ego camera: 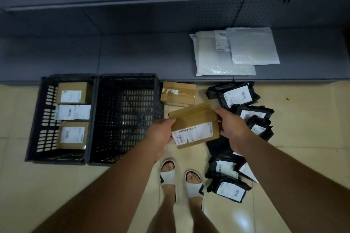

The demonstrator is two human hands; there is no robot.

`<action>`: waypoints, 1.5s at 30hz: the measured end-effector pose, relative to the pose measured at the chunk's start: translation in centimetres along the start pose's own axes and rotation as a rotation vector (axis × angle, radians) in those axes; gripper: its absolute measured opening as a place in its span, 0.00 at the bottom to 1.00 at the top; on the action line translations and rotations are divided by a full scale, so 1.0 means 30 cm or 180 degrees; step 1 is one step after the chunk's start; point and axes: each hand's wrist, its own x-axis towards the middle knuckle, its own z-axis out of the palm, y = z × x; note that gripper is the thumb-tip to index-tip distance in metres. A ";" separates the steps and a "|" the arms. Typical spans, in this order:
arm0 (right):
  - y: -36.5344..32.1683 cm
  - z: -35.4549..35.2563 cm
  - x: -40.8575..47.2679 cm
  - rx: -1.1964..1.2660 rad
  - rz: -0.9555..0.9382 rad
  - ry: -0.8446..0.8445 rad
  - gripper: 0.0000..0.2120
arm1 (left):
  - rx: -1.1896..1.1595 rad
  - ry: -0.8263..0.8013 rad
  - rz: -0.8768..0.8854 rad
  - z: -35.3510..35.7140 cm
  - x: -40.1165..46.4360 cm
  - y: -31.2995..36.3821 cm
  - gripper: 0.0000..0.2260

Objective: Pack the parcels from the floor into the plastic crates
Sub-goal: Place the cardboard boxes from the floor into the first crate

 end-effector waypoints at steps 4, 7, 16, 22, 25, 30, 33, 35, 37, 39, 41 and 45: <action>-0.006 0.154 -0.053 -0.0256 -0.0131 -0.0191 0.14 | -0.0376 0.0081 0.0021 -0.150 -0.027 -0.050 0.10; 0.014 0.296 -0.104 -0.0413 -0.0226 -0.0342 0.13 | -0.0723 0.0149 -0.0021 -0.281 -0.051 -0.113 0.08; 0.208 0.836 -0.291 -0.1377 -0.0370 -0.0815 0.18 | -0.1747 0.0424 0.0115 -0.769 -0.132 -0.502 0.14; 0.401 1.195 -0.496 -0.2090 -0.0428 -0.1129 0.16 | -0.2238 0.0705 0.0202 -1.070 -0.249 -0.840 0.16; 0.492 1.348 -0.583 -0.2438 -0.0524 -0.1236 0.15 | -0.2457 0.0961 0.0179 -1.200 -0.306 -0.984 0.17; 0.623 1.577 -0.722 -0.2902 -0.0624 -0.1422 0.17 | -0.2876 0.1153 0.0088 -1.388 -0.401 -1.180 0.20; 0.695 1.706 -0.800 -0.3140 -0.0726 -0.1519 0.16 | -0.3060 0.1312 0.0027 -1.483 -0.445 -1.273 0.20; 0.739 1.795 -0.824 -0.3263 -0.0743 -0.1592 0.18 | -0.3181 0.1397 -0.0007 -1.542 -0.457 -1.330 0.20; 0.777 1.886 -0.855 -0.3403 -0.0765 -0.1688 0.17 | -0.3310 0.1462 -0.0036 -1.601 -0.464 -1.383 0.21; 0.815 1.973 -0.863 -0.3538 -0.0759 -0.1814 0.17 | -0.3426 0.1537 -0.0058 -1.664 -0.460 -1.427 0.20; 0.848 2.061 -0.884 -0.3650 -0.0735 -0.1983 0.17 | -0.3539 0.1632 -0.0129 -1.729 -0.446 -1.467 0.20; 0.896 2.251 -0.890 -0.3923 -0.0615 -0.2244 0.20 | -0.3770 0.1765 -0.0236 -1.858 -0.406 -1.519 0.20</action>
